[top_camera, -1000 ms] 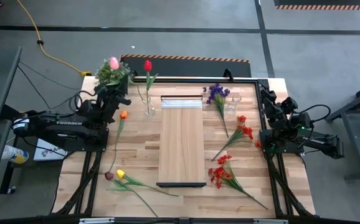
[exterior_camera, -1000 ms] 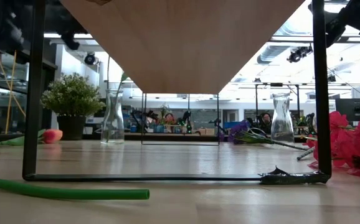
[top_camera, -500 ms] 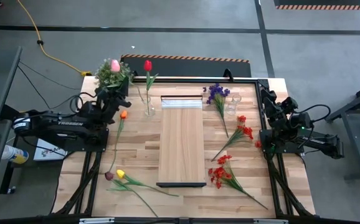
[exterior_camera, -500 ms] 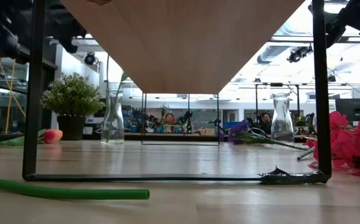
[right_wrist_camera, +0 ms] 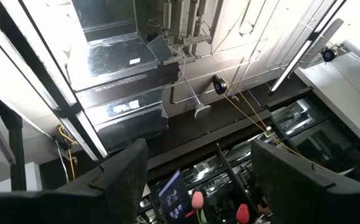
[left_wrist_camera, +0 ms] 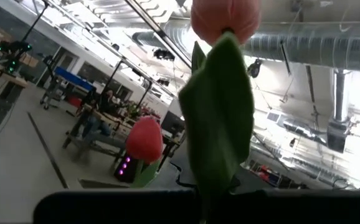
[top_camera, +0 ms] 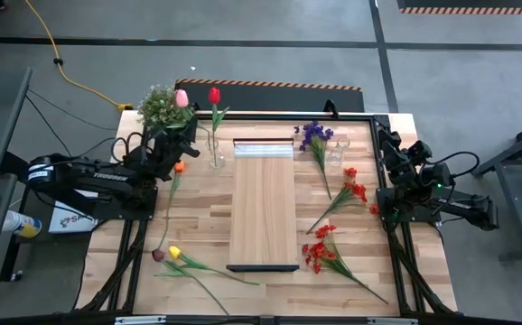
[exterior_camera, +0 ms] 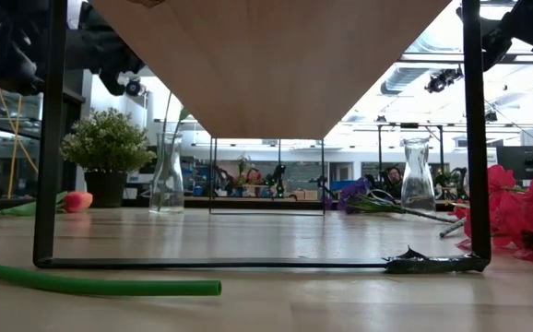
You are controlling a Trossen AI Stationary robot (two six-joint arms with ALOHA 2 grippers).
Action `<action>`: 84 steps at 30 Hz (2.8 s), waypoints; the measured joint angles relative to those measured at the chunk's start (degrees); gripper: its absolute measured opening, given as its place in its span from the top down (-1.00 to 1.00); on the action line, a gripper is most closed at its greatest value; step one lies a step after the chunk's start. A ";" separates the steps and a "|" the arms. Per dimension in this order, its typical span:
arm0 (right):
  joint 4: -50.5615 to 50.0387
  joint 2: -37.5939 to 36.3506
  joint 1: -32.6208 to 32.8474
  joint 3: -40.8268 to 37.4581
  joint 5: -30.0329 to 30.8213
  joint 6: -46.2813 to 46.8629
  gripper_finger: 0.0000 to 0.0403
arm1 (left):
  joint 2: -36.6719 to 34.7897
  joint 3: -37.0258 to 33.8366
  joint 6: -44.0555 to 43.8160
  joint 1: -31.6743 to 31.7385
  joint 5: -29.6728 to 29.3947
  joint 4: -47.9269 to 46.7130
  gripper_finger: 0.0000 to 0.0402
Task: Pick and place flowers into a vace then onto a shelf
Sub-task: Put the pink flower into the left transparent vase
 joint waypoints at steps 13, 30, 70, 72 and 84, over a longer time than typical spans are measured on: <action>0.00 0.02 0.00 -0.02 -0.29 0.13 -0.34 | 4.35 0.02 -4.52 -0.06 0.30 -1.80 0.61; 0.02 0.02 0.00 0.00 -2.25 0.20 -0.35 | 4.50 0.02 -9.50 -0.04 0.01 -8.28 0.59; 0.02 0.02 0.00 -0.02 -2.21 1.05 -0.35 | 4.50 0.02 -9.59 -0.07 -5.17 -11.07 0.56; 0.02 0.00 0.00 0.00 -2.21 1.05 -0.35 | 4.50 0.02 -10.16 -0.06 -5.18 -11.05 0.49; 0.02 0.02 0.00 -0.01 -2.20 1.05 -0.35 | 4.38 0.02 -8.50 -0.05 -5.72 -10.82 -0.34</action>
